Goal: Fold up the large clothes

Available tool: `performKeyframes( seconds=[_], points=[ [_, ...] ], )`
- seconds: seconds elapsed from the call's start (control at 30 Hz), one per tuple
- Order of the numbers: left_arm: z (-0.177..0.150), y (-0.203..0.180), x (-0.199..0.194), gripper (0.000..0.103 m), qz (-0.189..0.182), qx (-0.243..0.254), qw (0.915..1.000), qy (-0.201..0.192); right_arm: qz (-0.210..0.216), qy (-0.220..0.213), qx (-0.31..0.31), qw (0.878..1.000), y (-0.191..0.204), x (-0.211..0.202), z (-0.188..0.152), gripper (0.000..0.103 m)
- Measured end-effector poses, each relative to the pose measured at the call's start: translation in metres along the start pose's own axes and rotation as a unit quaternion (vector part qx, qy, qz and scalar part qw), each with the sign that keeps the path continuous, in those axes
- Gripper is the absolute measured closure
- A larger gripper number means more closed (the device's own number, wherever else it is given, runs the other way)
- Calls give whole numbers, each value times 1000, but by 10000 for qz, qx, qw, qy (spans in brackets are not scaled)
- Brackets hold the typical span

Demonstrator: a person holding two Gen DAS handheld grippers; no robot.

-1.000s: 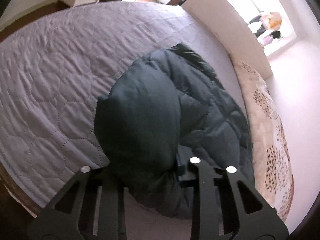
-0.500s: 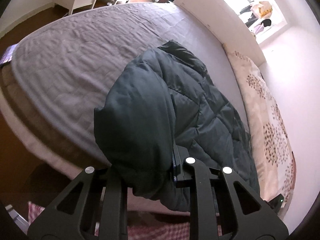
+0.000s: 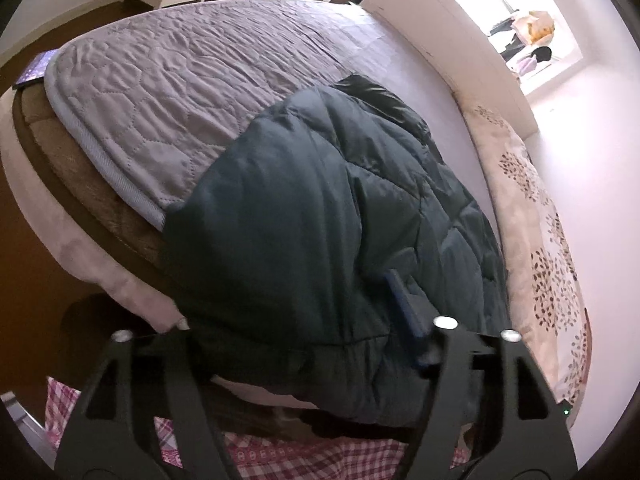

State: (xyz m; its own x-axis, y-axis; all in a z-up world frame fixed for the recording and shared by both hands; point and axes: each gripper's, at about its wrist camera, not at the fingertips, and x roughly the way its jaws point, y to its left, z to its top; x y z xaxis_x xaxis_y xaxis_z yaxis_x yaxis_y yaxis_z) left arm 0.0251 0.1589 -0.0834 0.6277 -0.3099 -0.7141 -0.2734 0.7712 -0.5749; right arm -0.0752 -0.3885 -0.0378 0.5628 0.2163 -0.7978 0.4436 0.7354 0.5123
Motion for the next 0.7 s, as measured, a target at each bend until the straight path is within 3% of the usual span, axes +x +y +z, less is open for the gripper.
performKeyframes(
  seconds=[0.17, 0.27, 0.33, 0.37, 0.4, 0.53, 0.7],
  points=[
    [-4, -10, 7, 25, 41, 236, 9997, -59, -703, -667, -718, 9927, 14, -40, -11, 48],
    [-6, -14, 9, 25, 123, 334, 9991, -235, -367, -789, -1477, 9852, 51, -51, -20, 60],
    [-7, -15, 8, 29, 148, 419, 9985, -321, -17, -562, -2031, 9775, 84, -44, -26, 92],
    [-9, -17, 7, 39, 208, 509, 9977, -388, 205, -367, -2317, 9719, 105, -35, -30, 100],
    [-10, -18, 6, 48, 284, 585, 9969, -432, 348, -223, -2508, 9672, 121, -26, -34, 102],
    [-9, -16, 0, 60, 252, 666, 9963, -474, 646, 396, -3208, 9441, 186, 26, -51, 102],
    [-8, -14, -2, 61, 171, 648, 9967, -454, 127, 876, -3768, 9220, 222, 93, -64, 102]
  ],
)
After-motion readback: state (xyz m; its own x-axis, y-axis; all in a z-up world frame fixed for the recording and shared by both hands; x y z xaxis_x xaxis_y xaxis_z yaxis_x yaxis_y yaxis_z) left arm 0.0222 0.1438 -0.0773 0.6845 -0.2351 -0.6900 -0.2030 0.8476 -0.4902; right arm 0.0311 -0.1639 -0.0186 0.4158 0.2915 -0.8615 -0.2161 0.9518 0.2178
